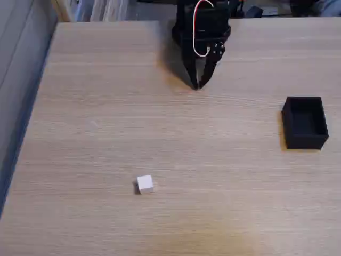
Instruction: Pick a white block and place it in the black box.
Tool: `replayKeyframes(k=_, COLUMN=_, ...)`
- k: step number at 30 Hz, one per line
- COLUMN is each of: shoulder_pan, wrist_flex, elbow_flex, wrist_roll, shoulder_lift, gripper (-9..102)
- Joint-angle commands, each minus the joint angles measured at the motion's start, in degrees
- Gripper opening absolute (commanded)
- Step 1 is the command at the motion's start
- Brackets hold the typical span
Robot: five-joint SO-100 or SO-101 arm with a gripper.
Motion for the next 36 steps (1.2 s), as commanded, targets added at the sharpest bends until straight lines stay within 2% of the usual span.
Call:
replayKeyframes(k=1, shoulder_pan=2.72, wrist_flex=0.18, elbow_flex=0.88, wrist_roll=-1.67, shoulder_lift=0.35, gripper=0)
replayKeyframes(k=36, shoulder_pan=1.14, wrist_flex=0.26, elbow_flex=0.79, wrist_roll=-1.93, shoulder_lift=0.35, gripper=0)
